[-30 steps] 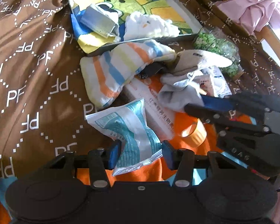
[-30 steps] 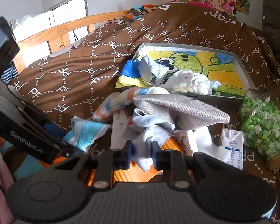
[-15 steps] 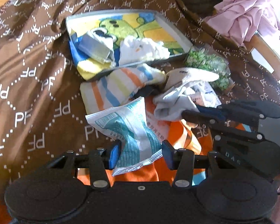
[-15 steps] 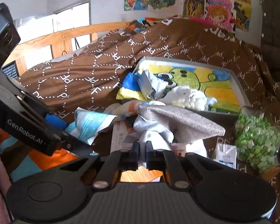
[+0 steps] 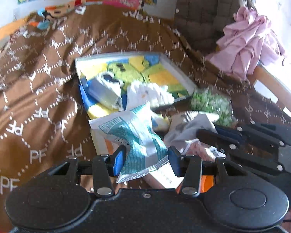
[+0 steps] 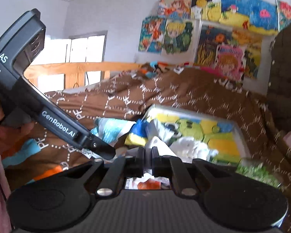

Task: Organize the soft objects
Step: 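Carry both items into the tray and open both grippers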

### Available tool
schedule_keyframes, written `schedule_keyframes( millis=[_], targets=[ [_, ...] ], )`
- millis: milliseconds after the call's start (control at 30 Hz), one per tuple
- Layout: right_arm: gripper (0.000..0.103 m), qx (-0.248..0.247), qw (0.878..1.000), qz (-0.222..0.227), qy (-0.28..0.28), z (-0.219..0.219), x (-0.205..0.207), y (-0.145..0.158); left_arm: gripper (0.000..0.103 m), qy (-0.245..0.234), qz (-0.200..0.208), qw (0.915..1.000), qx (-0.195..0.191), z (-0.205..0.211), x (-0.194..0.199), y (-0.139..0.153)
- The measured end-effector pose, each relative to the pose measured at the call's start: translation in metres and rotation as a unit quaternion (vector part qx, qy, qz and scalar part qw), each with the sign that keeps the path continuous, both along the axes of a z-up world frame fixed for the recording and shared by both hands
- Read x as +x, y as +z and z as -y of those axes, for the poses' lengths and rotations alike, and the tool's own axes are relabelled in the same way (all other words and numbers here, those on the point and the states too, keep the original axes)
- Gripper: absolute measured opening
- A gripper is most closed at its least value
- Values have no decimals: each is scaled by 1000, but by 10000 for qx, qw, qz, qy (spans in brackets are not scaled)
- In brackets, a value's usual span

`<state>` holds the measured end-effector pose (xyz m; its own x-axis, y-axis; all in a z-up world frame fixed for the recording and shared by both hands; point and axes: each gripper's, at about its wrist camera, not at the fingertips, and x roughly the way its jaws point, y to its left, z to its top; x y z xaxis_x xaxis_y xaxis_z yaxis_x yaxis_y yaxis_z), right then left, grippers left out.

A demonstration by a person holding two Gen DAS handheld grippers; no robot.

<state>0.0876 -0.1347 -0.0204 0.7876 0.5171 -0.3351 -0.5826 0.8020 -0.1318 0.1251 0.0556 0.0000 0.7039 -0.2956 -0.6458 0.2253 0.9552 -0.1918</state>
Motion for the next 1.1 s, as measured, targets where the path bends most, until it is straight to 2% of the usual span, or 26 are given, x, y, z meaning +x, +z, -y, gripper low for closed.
schedule_keyframes(
  millis=[333, 500, 600, 667, 833, 1100],
  targets=[
    [7, 346, 9982, 445, -186, 7, 2, 19, 50, 252, 761, 9965, 221, 1, 5, 18],
    [8, 675, 9958, 500, -354, 9, 35, 33, 50, 414, 1115, 9923, 349, 5, 37, 20],
    [8, 905, 9939, 453, -442, 6, 65, 37, 50, 576, 1117, 9920, 133, -3, 67, 14],
    [8, 1093, 9919, 358, -532, 5, 88, 38, 50, 719, 1109, 9912, 51, -8, 89, 7],
    [8, 1591, 9836, -150, -830, 12, 145, 25, 51, 793, 1075, 9906, 309, -3, 146, -9],
    [8, 1635, 9777, -954, -909, 10, 208, -3, 51, 764, 734, 9923, 645, 8, 215, -45]
  ],
)
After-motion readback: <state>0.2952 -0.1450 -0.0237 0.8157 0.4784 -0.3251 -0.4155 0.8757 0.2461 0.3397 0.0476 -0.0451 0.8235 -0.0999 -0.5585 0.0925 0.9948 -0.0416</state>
